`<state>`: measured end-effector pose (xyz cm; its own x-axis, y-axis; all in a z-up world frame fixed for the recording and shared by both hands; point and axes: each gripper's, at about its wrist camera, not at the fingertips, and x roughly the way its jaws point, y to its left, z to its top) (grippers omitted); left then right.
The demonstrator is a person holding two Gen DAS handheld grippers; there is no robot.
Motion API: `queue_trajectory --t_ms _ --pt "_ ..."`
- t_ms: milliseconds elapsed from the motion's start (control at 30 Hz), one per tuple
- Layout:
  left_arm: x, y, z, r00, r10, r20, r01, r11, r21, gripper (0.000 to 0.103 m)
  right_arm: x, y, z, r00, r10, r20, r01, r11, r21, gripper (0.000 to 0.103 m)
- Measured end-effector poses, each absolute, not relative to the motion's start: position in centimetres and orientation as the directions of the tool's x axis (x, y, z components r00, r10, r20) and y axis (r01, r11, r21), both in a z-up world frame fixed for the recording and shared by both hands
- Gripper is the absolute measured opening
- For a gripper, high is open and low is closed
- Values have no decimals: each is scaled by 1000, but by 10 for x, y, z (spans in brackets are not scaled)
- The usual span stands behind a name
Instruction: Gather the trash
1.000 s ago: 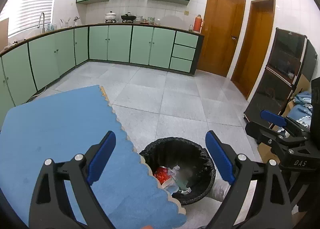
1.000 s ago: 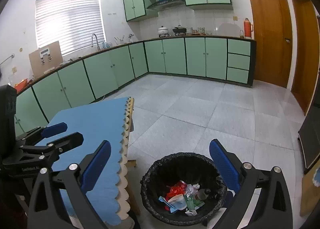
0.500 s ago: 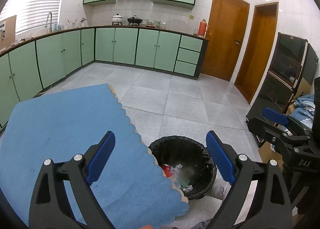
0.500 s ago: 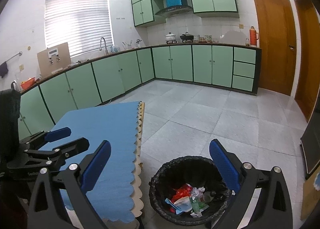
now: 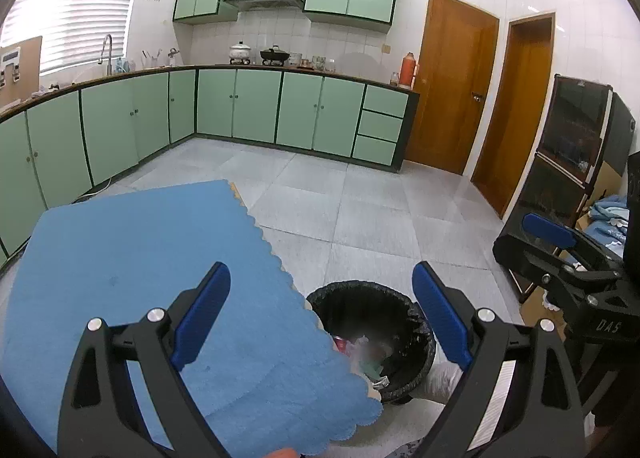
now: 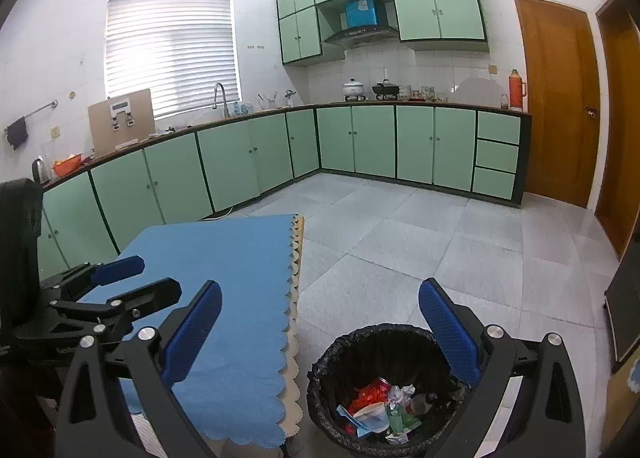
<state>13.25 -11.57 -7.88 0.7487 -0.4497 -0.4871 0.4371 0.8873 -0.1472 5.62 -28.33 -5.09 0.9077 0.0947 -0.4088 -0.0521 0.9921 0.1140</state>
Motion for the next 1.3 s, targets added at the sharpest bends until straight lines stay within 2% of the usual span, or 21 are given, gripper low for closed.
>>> queue_trajectory --t_ms 1300 --pt "119 -103 -74 776 -432 -460 422 897 -131 90 50 -269 -49 915 103 -390 -72 993 94 97"
